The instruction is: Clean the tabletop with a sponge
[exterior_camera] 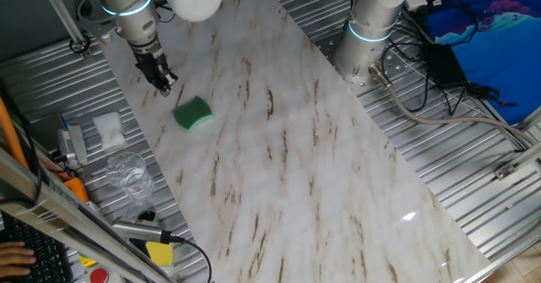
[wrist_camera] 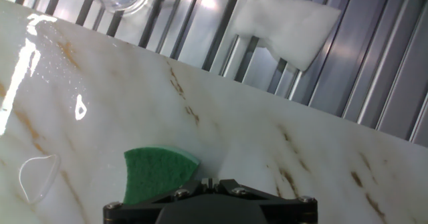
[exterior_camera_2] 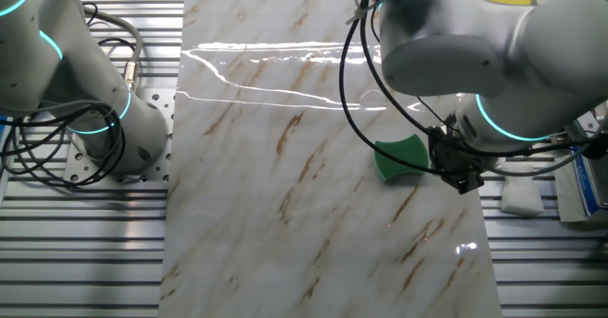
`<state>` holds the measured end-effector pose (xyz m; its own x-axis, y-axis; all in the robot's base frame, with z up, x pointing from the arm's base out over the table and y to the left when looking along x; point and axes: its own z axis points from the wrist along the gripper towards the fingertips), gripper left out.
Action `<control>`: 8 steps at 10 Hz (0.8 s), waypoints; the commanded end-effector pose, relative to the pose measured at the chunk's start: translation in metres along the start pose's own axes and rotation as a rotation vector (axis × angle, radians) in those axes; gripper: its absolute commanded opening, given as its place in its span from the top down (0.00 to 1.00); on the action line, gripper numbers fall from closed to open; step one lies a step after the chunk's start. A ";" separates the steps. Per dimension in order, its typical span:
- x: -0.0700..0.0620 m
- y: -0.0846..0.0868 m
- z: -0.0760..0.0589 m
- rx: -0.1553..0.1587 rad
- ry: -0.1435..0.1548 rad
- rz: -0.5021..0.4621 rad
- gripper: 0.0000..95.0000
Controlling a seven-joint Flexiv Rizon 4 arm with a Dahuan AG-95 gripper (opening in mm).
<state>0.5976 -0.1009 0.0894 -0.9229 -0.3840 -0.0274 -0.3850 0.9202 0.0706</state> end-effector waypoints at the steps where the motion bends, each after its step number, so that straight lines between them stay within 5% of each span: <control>1: 0.001 0.000 0.000 0.006 0.001 0.001 1.00; 8: 0.001 0.000 0.000 0.008 0.006 -0.017 1.00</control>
<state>0.5967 -0.1007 0.0892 -0.9158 -0.4009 -0.0219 -0.4015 0.9139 0.0606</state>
